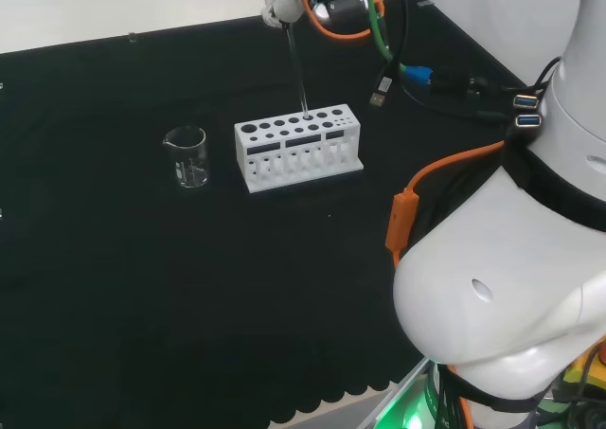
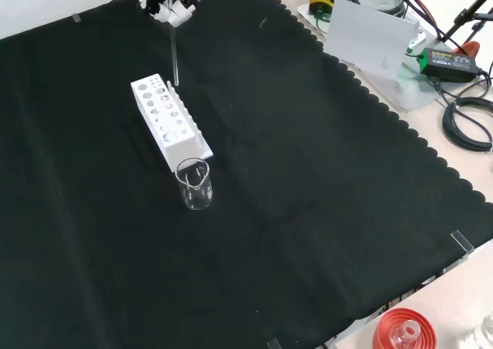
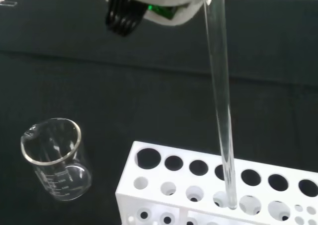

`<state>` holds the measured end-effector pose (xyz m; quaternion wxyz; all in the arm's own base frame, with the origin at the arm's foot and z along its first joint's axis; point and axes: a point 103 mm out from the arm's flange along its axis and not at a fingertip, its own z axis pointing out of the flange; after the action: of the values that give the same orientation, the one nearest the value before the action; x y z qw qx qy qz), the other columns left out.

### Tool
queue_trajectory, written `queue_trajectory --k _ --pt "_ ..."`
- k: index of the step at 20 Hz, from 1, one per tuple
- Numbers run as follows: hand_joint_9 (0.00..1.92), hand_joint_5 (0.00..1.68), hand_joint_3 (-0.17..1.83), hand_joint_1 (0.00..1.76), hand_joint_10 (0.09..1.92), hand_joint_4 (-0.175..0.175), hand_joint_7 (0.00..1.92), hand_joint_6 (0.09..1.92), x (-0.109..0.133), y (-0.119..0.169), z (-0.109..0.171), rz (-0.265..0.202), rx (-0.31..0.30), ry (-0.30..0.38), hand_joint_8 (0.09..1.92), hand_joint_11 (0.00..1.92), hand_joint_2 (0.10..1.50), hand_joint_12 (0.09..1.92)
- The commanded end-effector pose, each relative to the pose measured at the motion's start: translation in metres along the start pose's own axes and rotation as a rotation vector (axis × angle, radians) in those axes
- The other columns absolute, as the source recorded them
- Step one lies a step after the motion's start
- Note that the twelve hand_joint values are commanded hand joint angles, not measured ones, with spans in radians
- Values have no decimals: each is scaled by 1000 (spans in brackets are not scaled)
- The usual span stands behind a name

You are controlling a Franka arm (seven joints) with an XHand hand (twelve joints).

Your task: Stir in the beaker to the left of the white test tube rack with the glass rod.

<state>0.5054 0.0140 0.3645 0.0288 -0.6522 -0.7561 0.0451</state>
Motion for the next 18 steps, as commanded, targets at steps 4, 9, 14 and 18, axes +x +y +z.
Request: queue_trajectory --k 4,9,14,18 --pt "1751 1103 790 1195 608 -175 1557 1015 14 6 0 -10 -3 7 860 1662 674 718" --pt "1753 1104 794 1195 605 -175 1558 1014 24 10 -1 -41 8 17 859 1663 671 717" --pt "1755 1105 797 1195 602 -175 1559 1014 25 9 -2 -100 -5 39 858 1664 669 716" --pt "1756 1106 799 1195 600 -175 1559 1014 87 36 -17 -136 -5 8 857 1665 668 715"
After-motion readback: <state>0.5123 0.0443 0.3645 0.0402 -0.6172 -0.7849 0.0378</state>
